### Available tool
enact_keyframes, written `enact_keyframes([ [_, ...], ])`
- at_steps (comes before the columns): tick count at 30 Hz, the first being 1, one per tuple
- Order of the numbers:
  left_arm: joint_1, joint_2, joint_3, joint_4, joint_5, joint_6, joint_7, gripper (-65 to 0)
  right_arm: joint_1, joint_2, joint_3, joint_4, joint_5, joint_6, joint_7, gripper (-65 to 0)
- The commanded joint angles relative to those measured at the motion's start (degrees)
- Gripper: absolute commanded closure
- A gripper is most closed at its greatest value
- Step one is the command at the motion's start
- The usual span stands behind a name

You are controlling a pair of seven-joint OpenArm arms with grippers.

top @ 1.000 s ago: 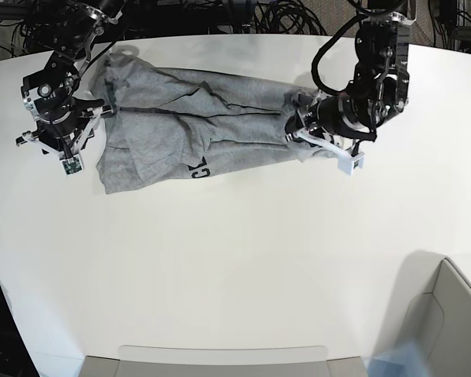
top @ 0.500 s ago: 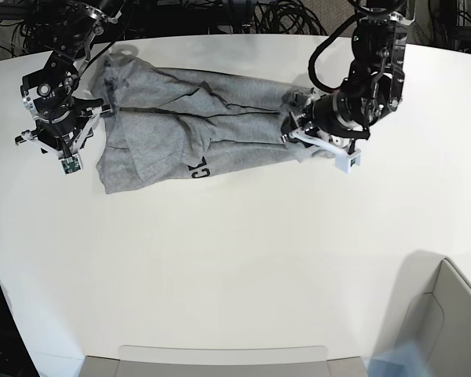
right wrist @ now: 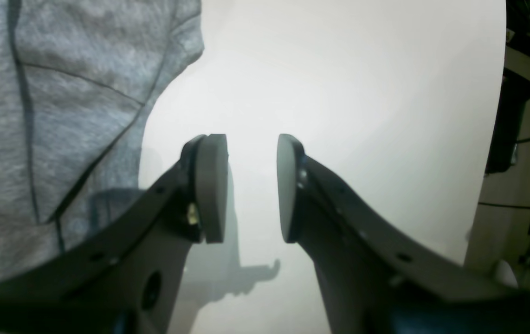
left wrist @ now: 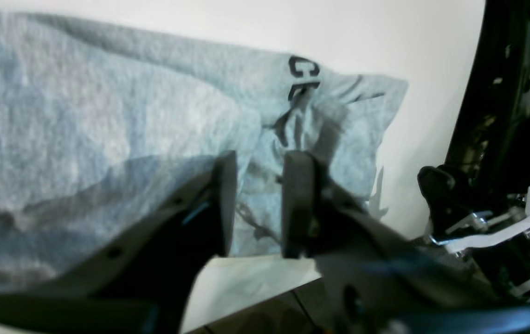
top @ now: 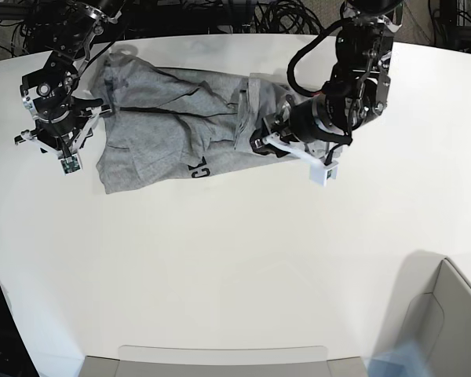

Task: Fold the T-shirt properly
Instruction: 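Fold the strip end with the left gripper toward the right gripper, then grasp the strip end with the right gripper and fold it toward the left gripper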

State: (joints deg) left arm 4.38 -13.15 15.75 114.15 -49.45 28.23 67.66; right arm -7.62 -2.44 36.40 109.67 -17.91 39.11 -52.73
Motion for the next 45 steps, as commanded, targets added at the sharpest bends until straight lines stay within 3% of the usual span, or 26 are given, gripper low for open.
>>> enact_keyframes([
  [1, -0.2, 0.1, -0.1, 2.0, -2.0, 2.0, 1.3, -11.8, 0.5, 0.4, 0.1, 1.2, 0.3, 0.9, 0.7, -18.6],
  [6, -0.1, -0.2, -0.2, 2.4, -1.8, 2.0, 1.3, 0.0, 1.1, 0.4, 0.2, 2.6, 0.6, 0.9, 0.6, -18.6],
  [9, 1.0, -1.5, -0.2, 2.0, -1.5, 2.7, 1.1, 0.0, 1.2, -1.3, 0.6, 6.8, 4.3, 0.9, 0.5, -18.6],
  [14, 2.3, -2.8, -0.2, 1.3, -1.5, 7.9, 0.7, 0.0, 1.2, -3.7, 1.8, 8.7, 12.5, 0.9, -0.3, -19.0],
  [17, 2.3, -2.8, -0.1, 0.4, -1.5, 9.4, 0.7, 0.0, 1.8, -3.5, 2.9, 8.6, 18.3, 0.9, -7.5, -20.1],
  [21, 2.3, -2.9, -0.1, 0.0, -1.5, 9.5, 1.3, 0.0, 4.8, 0.0, 9.1, 7.3, 30.1, 0.9, -23.5, -21.1],
  [23, 2.3, -2.9, 0.1, -0.1, -1.5, 9.5, 1.3, 0.0, 6.4, 1.7, 11.6, 5.2, 34.0, 0.9, -27.3, -21.0],
  [32, 3.4, -2.9, 0.2, -0.1, -1.5, 9.5, 1.3, 0.0, 8.0, 10.0, 13.0, -16.8, 42.5, 0.9, -27.3, -21.0],
  [39, 3.4, -2.9, 0.2, -0.1, -1.5, 9.5, 1.3, 0.0, 8.2, 11.4, 9.1, -25.8, 44.1, 0.9, -27.3, -21.0],
  [45, 3.4, -2.9, 0.2, -0.1, -1.5, 9.4, 1.3, 0.0, 7.7, 12.0, 7.2, -25.9, 56.5, 0.9, -27.3, -20.7],
])
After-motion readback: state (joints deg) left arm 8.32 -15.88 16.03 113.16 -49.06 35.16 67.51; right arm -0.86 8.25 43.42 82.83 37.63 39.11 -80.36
